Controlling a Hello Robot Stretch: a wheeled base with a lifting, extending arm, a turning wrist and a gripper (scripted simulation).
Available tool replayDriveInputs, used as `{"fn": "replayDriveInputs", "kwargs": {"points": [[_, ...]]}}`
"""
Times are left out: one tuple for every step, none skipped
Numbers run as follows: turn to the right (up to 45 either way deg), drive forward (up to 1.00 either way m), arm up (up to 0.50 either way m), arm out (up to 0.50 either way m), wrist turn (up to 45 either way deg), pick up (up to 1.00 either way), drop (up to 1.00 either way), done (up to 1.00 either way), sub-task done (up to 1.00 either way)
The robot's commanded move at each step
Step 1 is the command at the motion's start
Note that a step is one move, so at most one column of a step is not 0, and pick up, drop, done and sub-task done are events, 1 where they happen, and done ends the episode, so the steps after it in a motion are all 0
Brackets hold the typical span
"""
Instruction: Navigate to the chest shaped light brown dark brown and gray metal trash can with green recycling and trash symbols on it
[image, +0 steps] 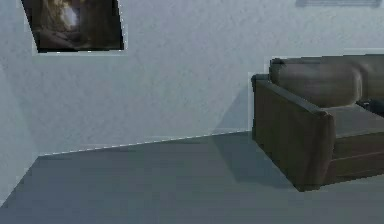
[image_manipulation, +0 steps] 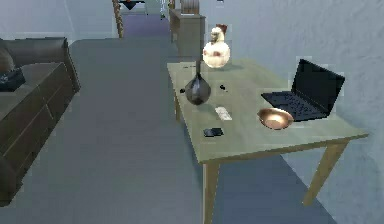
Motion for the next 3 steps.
{"fn": "replayDriveInputs", "kwargs": {"points": [[24.0, 0.00, 0.00, 0.00, 0.0, 0.00, 0.00, 0.00, 0.00], [0.0, 0.70, 0.00, 0.00, 0.0, 0.00, 0.00, 0.00, 0.00], [45.0, 0.00, 0.00, 0.00, 0.0, 0.00, 0.00, 0.00, 0.00]]}}
